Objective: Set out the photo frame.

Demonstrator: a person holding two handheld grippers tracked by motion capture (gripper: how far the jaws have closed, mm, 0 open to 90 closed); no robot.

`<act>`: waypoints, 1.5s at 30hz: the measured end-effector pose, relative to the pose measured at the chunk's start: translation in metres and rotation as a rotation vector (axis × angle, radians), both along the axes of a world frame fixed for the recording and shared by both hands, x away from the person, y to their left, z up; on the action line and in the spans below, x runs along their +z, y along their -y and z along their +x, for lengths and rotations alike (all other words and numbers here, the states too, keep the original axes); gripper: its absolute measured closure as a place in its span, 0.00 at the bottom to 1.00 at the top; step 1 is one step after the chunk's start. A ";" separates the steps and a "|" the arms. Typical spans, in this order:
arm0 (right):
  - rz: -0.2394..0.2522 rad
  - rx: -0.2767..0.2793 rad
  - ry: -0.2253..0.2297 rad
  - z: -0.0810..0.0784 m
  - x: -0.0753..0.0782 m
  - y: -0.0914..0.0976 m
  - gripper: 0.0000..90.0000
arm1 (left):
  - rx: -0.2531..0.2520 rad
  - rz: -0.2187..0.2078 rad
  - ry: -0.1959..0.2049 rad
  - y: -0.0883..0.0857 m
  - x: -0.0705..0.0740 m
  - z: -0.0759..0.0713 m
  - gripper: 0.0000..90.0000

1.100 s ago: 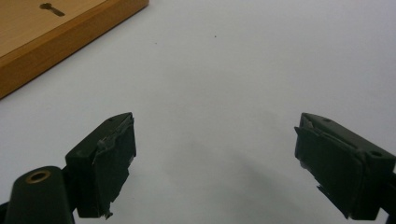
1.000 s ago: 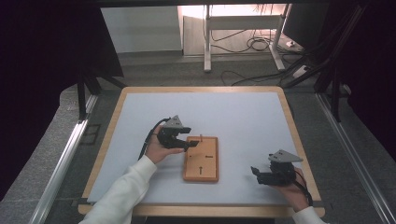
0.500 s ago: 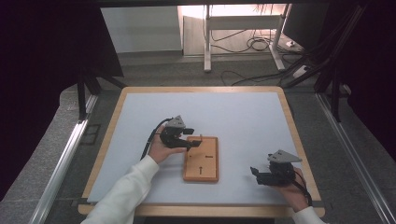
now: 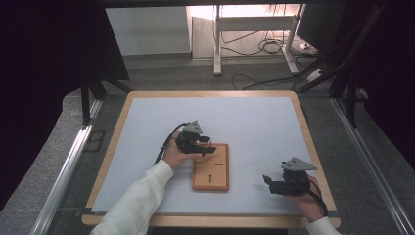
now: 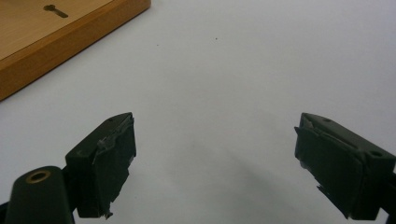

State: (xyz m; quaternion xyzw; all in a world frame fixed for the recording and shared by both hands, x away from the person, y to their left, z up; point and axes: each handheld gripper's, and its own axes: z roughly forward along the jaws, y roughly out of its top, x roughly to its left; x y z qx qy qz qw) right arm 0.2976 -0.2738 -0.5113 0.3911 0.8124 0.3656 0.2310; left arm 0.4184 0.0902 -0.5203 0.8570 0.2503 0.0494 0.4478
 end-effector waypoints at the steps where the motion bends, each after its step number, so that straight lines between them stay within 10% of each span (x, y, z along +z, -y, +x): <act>1: 0.000 0.000 0.000 0.000 0.000 0.000 0.14 | -0.003 0.007 -0.001 0.001 -0.003 0.001 0.53; 15: -0.005 0.000 0.000 0.000 0.000 0.000 0.14 | -0.007 0.006 0.009 0.002 -0.007 0.004 0.90; 26: -0.001 0.011 0.001 -0.001 0.001 -0.003 0.15 | 0.000 0.008 0.004 0.003 -0.005 0.005 0.93; 45: -0.039 0.224 0.054 -0.020 0.016 -0.055 0.15 | -0.004 0.017 -0.095 0.005 0.000 0.013 0.92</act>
